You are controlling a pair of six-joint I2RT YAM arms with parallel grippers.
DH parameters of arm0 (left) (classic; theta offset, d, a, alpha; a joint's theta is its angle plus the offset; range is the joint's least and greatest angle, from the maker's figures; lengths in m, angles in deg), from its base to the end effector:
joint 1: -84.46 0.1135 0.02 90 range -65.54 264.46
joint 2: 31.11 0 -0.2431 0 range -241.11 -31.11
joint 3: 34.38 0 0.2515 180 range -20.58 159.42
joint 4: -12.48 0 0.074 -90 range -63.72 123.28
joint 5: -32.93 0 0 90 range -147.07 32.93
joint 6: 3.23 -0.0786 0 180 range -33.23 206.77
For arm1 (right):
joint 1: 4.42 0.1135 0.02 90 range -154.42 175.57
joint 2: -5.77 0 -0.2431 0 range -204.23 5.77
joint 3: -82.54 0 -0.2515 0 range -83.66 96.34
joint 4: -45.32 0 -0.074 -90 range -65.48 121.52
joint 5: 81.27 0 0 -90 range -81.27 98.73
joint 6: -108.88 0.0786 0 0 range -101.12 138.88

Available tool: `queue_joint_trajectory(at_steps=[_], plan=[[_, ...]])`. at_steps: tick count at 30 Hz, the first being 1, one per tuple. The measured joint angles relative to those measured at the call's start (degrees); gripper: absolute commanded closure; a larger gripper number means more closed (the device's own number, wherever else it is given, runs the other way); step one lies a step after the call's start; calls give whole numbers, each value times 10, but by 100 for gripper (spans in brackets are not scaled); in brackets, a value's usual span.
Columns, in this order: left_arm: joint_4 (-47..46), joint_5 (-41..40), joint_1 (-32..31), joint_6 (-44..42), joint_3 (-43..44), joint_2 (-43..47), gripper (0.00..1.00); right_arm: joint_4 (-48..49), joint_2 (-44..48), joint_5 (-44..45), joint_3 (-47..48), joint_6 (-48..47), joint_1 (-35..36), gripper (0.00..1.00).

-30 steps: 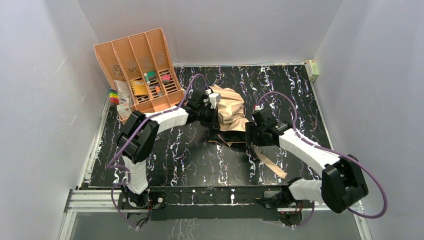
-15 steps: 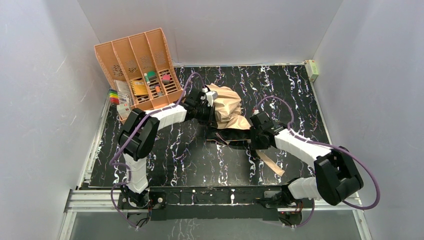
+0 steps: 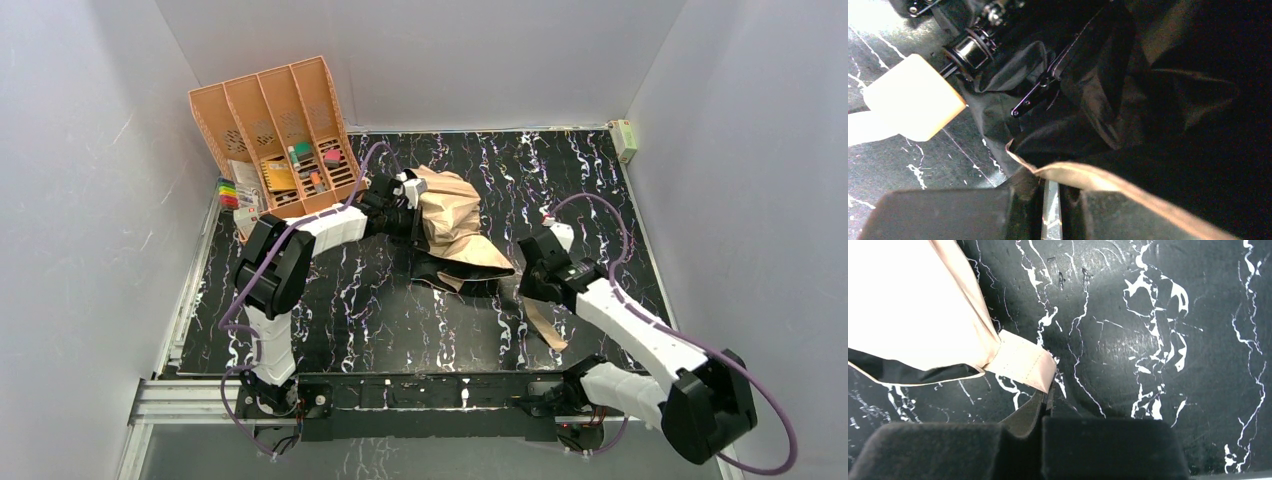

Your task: Put away the umbrella

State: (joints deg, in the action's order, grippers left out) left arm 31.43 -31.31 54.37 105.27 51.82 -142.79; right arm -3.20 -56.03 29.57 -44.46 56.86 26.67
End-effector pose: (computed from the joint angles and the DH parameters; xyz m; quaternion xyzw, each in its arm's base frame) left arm 0.3638 -0.2503 0.1299 0.1766 0.8855 -0.3426 0.2595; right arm 0.2142 0.0965 0.1652 0.1075 0.9390 0.0139 0.3263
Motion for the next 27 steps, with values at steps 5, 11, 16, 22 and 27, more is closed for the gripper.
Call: queue_joint_trajectory(at_steps=[5,11,16,22,27], plan=[[6,5,9,1,2,-2,100,-44,57,2,8,45,0,100],[10,7,12,2,5,-3,100,-81,75,-21,8,96,0,100],[10,7,12,2,5,-4,100,-94,107,-38,8,131,0,100],[10,9,12,2,5,-5,100,-116,126,-62,8,159,0,100],[12,19,12,3,5,-6,100,-136,146,-64,12,174,0,100]])
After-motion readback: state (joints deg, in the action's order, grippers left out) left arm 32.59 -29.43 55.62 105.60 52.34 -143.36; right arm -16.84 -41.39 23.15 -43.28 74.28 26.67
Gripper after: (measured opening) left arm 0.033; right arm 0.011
